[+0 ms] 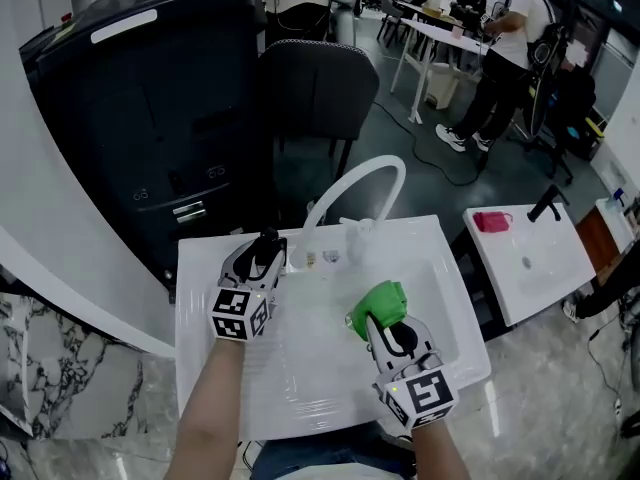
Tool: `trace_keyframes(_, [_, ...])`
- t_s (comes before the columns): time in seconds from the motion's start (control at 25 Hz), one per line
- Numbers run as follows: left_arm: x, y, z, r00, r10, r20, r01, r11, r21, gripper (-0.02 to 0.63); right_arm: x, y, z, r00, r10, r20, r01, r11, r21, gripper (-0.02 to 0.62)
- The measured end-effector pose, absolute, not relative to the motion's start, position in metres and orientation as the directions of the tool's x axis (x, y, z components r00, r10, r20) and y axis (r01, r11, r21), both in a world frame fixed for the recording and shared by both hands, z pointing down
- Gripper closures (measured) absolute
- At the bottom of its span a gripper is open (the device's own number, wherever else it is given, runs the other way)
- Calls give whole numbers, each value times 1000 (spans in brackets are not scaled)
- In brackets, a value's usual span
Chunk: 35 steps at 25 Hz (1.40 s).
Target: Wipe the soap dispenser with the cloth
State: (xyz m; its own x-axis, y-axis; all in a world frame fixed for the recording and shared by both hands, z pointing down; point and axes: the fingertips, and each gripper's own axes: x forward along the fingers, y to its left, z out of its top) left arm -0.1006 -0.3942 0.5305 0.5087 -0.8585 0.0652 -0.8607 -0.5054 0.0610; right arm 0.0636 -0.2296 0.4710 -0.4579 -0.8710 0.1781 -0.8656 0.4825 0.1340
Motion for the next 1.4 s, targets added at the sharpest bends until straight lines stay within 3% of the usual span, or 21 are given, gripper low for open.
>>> trace_keyframes(0.12, [-93,-405,530,528,-847,59,-849,-526,44,405,68,-231,479,-440,-880,179,-875,465,137,546])
trace_keyframes(0.28, [-95,-414,529,530,-847,41,-848,-529,37,495,69,-235,488,-426,-884,190,-881,453,134,546])
trace_keyframes(0.84, [-100,-376,484,563,-815,138,-819,-572,-37,509,60,-228,452,-467,-854,230,-861,498,100,546])
trace_keyframes(1.2, [-116,-333,429,497,-837,231,-864,-502,40,509,54,-227,406,-543,-816,199,-819,567,87,546])
trace_keyframes(1.4, [-121,-311,413,484,-826,289,-873,-438,214,509,45,-225,395,-587,-793,165,-793,604,78,546])
